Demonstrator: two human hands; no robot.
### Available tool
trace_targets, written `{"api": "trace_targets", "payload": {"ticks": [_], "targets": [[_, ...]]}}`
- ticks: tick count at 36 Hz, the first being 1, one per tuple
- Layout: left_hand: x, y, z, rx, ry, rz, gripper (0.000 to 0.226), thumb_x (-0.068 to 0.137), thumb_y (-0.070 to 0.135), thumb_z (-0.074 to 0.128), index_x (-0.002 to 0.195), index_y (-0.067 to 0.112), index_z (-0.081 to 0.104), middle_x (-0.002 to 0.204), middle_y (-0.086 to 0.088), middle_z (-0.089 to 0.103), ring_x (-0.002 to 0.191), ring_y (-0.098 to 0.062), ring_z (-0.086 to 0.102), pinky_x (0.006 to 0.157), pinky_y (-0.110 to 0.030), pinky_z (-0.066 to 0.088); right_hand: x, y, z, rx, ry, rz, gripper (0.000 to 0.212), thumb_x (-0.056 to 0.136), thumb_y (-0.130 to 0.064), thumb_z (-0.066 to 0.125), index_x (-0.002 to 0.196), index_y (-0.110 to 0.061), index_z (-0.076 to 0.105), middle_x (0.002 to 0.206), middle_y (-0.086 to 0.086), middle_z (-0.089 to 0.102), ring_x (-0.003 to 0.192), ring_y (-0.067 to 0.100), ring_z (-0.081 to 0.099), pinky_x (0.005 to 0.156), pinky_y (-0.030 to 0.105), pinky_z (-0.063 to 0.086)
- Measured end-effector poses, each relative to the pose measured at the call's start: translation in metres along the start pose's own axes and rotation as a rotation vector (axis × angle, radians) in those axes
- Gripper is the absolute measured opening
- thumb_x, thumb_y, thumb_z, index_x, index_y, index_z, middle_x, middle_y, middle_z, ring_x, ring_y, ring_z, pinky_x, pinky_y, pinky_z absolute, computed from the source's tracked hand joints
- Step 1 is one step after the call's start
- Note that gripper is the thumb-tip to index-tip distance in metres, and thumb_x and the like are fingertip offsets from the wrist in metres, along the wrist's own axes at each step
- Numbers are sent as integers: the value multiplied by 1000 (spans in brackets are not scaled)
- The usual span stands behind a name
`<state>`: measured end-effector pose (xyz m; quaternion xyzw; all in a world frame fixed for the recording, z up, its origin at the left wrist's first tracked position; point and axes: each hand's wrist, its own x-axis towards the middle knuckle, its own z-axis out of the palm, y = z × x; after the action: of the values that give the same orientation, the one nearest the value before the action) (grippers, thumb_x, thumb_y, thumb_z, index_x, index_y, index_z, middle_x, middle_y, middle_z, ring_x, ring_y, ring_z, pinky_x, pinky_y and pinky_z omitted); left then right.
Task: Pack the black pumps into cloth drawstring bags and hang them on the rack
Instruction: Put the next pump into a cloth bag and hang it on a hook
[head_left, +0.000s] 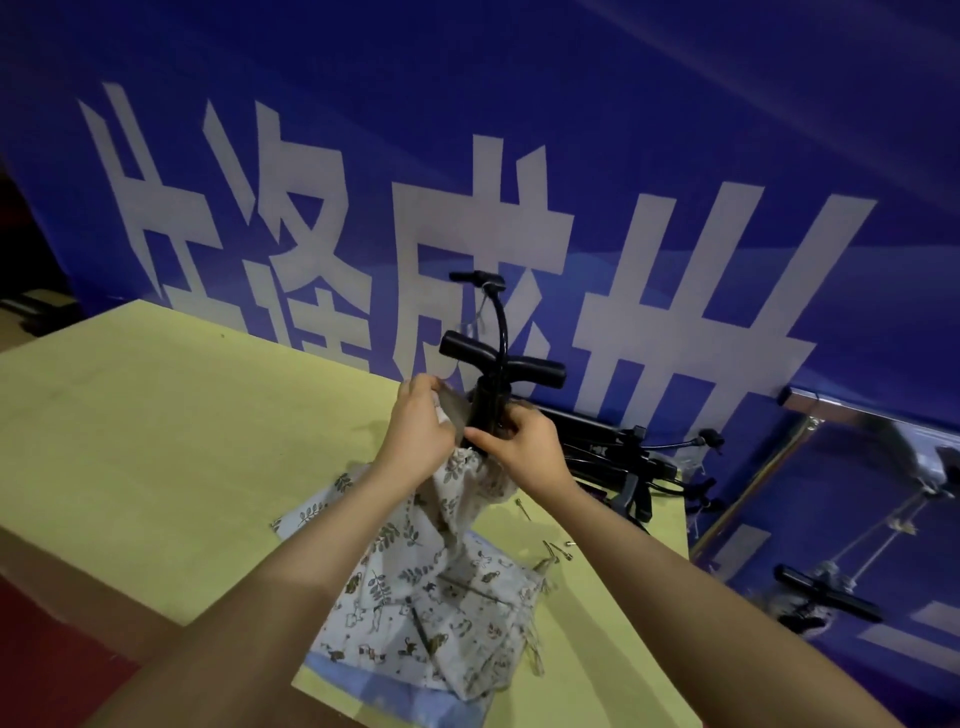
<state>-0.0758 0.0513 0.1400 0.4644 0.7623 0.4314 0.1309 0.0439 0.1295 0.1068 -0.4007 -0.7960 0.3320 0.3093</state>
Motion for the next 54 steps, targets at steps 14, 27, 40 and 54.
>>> {"api": "trace_targets", "payload": {"ticks": [14, 27, 40, 54], "targets": [[-12, 9, -2, 497, 38, 197, 112, 76, -8, 66, 145, 49, -2, 153, -7, -22, 95, -22, 53, 55, -26, 43, 2, 0, 11, -248, -128, -19, 71, 78, -56, 67, 132, -11, 54, 141, 11, 46, 132, 25, 44, 97, 41, 48], [4, 7, 2, 532, -7, 290, 92, 80, -8, 51, 149, 32, 6, 156, 2, 12, 92, -25, 56, 51, -30, 34, 3, 1, -40, 2, 32, -40, 41, 85, 10, 47, 119, -8, 59, 105, 2, 59, 90, 11, 54, 81, 24, 45], [2, 14, 1, 474, -58, 277, 60, 90, 1, 39, 141, 31, 32, 152, -3, 20, 113, -36, 46, 97, -45, 34, 32, -37, -78, 356, 350, 79, 28, 94, -28, 58, 80, -5, 60, 55, -2, 45, 50, 11, 44, 61, 40, 51], [2, 31, -13, 577, -197, 397, 38, 99, 48, 23, 132, 36, 37, 149, 6, 26, 116, -32, 50, 80, -38, 46, 48, -106, -95, 543, 324, -16, 44, 101, -31, 41, 67, -11, 60, 55, 0, 52, 42, 3, 42, 51, 20, 36]]}}
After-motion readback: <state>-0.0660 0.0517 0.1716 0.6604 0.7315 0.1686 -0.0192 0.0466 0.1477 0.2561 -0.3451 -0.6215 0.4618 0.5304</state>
